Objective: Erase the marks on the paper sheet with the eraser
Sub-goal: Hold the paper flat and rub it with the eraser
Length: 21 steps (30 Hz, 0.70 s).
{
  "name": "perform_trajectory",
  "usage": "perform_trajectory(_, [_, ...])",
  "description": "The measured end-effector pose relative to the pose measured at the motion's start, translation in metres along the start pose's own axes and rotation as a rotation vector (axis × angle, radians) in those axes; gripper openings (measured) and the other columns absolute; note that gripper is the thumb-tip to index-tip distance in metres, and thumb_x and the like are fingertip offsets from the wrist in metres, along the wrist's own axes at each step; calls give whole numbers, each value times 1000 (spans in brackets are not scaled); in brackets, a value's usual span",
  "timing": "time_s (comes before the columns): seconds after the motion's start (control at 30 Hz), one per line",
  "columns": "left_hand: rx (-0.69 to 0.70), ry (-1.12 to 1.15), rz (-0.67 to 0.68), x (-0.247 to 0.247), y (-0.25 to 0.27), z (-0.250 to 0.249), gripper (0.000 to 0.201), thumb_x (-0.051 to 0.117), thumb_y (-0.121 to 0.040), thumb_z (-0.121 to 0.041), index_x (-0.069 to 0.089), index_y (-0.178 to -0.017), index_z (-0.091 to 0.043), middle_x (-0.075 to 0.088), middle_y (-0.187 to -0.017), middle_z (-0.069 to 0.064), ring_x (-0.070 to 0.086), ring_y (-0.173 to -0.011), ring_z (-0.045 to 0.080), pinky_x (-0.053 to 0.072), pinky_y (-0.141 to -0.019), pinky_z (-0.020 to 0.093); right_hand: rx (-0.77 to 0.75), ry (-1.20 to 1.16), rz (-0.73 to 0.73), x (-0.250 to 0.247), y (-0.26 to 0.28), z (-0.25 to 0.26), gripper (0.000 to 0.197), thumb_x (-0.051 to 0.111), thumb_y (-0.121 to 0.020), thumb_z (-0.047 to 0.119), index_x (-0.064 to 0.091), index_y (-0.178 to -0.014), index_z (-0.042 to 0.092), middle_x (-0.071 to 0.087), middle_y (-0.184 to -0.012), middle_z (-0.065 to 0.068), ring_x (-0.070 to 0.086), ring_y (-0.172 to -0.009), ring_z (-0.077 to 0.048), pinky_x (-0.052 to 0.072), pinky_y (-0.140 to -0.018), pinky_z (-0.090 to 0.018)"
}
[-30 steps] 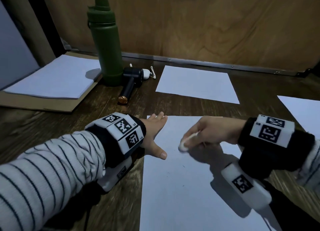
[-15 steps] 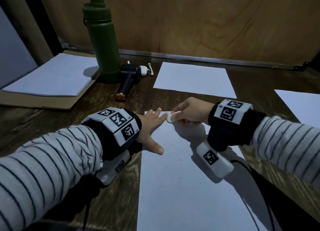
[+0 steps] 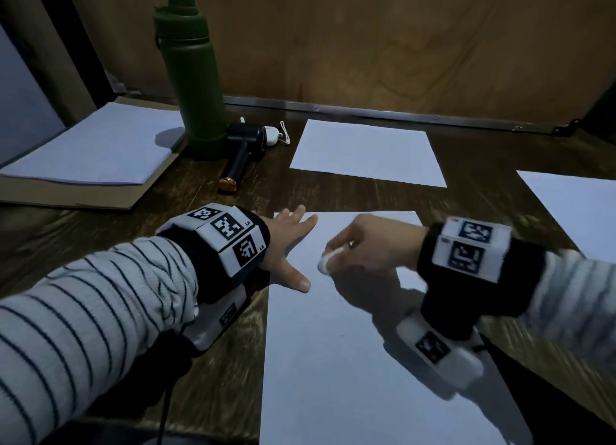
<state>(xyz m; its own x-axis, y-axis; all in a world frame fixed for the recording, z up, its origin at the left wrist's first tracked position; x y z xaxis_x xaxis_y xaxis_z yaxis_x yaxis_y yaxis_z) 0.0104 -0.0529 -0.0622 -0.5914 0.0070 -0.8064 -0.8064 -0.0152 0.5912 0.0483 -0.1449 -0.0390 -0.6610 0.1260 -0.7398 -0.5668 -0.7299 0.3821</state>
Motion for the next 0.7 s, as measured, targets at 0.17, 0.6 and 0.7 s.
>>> perform_trajectory(0.17, [-1, -4, -1, 0, 1, 1, 113, 60, -77, -61, -21, -147, -23, -26, -156, 1, -15, -146, 23, 4, -115, 51, 8, 33, 143, 16, 19, -2, 14, 68, -76, 44, 73, -84, 34, 71, -83, 0, 55, -68, -7, 45, -69, -20])
perform_trajectory(0.6, [-3, 58, -23, -2, 2, 3, 107, 59, -81, -55, -17, -148, -22, -23, -157, 0, -14, -146, 22, 6, -117, 44, 61, 12, 73, 9, 50, -21, 11, 64, -84, 35, 71, -86, 27, 60, -64, 9, 50, -51, -2, 39, -53, -14])
perform_trajectory(0.7, [-12, 94, -59, -7, 5, 6, 93, 54, -85, -53, -7, -150, -25, -14, -159, 0, -3, -147, 24, 13, -117, 38, 222, -577, -268, -25, 55, -62, 16, 60, -89, 25, 63, -86, 10, 59, -67, -4, 53, -48, -10, 39, -52, -21])
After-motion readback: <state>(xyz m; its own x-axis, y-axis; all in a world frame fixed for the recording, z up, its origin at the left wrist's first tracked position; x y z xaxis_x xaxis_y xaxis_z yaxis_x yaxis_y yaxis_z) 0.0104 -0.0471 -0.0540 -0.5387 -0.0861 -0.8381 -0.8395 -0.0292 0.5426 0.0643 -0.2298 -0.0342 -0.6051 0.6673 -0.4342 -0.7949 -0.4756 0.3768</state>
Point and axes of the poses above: each hand's wrist, its own y-axis away from the middle knuckle, its own x-axis out of the palm, z = x × y, the point moved 9 cm from there along -y, towards the middle knuckle
